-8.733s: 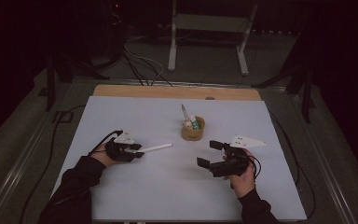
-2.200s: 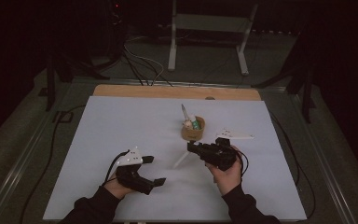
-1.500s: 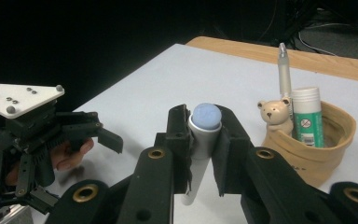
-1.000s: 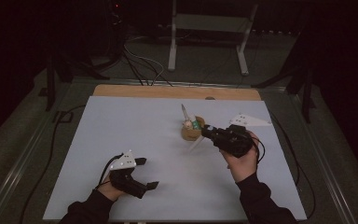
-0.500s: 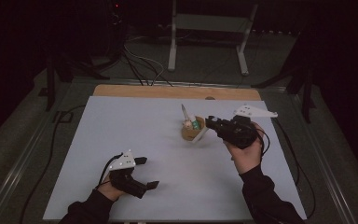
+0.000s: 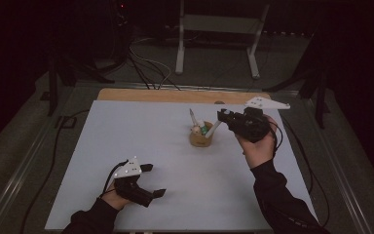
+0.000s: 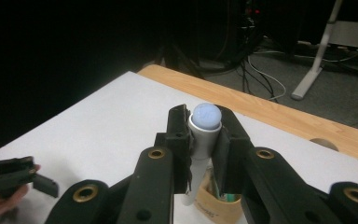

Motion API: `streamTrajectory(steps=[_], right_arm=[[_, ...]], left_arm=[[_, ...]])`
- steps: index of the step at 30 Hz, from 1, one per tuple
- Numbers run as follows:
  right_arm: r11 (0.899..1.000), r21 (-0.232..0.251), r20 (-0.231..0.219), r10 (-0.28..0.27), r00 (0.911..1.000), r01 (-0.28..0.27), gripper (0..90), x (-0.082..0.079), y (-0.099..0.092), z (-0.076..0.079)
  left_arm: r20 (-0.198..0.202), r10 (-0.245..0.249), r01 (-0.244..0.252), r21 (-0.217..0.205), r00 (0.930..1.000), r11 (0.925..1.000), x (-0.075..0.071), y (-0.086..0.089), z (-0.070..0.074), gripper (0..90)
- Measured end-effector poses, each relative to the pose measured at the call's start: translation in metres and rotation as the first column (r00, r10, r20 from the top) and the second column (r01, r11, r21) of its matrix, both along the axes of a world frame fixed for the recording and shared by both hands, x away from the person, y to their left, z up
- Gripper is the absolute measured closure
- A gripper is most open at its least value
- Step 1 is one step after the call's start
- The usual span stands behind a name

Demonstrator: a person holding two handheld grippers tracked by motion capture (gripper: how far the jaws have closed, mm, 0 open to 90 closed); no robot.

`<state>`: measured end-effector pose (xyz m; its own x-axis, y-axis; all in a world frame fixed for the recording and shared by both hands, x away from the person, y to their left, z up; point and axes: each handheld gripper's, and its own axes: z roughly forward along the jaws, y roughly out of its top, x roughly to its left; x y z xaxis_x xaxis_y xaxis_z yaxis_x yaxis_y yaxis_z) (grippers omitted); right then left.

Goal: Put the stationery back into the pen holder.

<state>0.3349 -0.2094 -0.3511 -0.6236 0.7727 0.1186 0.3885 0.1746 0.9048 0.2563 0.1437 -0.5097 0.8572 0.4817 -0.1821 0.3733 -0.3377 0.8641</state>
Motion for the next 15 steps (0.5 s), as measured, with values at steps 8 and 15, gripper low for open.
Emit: streamTrajectory(steps=[8, 15], right_arm=[[0.999, -0.028, -0.012, -0.029, 0.9995, 0.028, 78.5, 0.018, 0.002, -0.002], [0.997, -0.061, -0.022, -0.051, 0.9984, 0.05, 78.5, 0.034, 0.004, -0.006]], left_arm=[[-0.001, 0.0, 0.0, -0.005, 1.0, 1.0, 0.0, 0.0, 0.0, 0.6], [-0.001, 0.004, -0.004, -0.007, 1.0, 1.0, 0.0, 0.001, 0.0, 0.6]])
